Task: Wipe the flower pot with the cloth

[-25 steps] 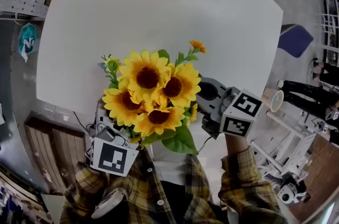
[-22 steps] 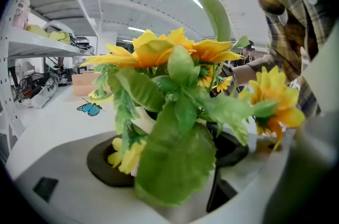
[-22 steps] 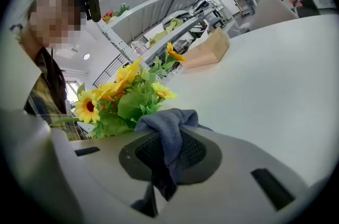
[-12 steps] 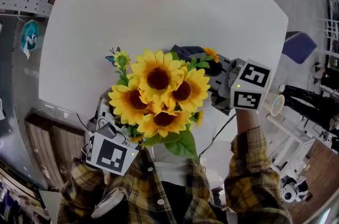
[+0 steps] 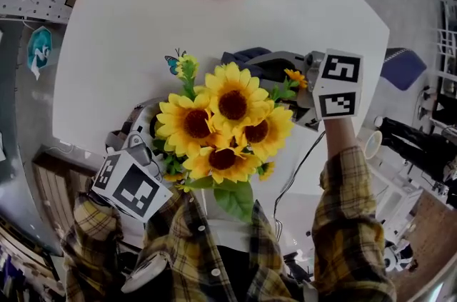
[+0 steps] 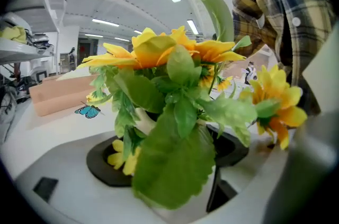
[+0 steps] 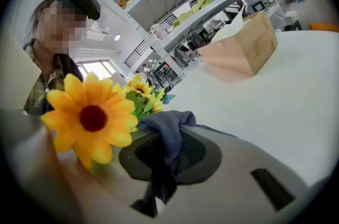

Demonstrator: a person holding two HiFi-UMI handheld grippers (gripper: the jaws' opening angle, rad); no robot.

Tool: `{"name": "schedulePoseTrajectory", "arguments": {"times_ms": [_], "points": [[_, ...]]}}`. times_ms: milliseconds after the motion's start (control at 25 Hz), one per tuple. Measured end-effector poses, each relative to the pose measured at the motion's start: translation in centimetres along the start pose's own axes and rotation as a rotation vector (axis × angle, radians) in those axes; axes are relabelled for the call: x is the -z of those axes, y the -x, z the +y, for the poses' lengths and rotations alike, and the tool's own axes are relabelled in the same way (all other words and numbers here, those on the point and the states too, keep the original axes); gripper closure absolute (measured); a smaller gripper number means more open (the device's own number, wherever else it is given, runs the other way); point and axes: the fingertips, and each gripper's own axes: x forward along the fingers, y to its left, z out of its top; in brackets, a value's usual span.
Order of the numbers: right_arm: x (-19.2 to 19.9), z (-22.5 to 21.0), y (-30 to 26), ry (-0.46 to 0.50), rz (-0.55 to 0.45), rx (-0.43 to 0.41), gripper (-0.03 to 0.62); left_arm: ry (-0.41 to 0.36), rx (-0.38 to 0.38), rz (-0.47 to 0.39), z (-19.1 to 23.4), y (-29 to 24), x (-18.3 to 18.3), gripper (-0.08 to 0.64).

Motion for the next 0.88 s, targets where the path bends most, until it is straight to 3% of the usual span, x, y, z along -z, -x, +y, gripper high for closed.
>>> {"name": "schedulePoseTrajectory", "arguments": {"times_ms": [280, 440, 560, 760, 880], "points": [[-0.4, -0.1, -0.1, -0.008, 0.017, -0.005, 0.566, -0.143, 0.235, 0.046, 0.6, 0.0, -0.1, 0.158], [-0.3, -0.6, 0.2, -0.039, -0.042, 0.034, 0.565, -0.151, 0.277, 0.073, 1.3, 0.2, 0.4, 0.158], [0.0, -0.6, 0.6, -0.052, -0.092, 0.075, 0.565, -0.081, 0.212, 0.061, 1.6, 0.6, 0.9, 0.158], [0.9, 0.0, 2.0, -0.084, -0.173, 0.165, 0.565, 0.061, -0.017, 0.028, 2.5, 2.7, 1.4, 0.158], [2.2, 1.0, 2.9, -0.128, -0.231, 0.225, 0.565, 0.127, -0.108, 0.025, 1.1, 4.0, 2.3, 0.158]]}}
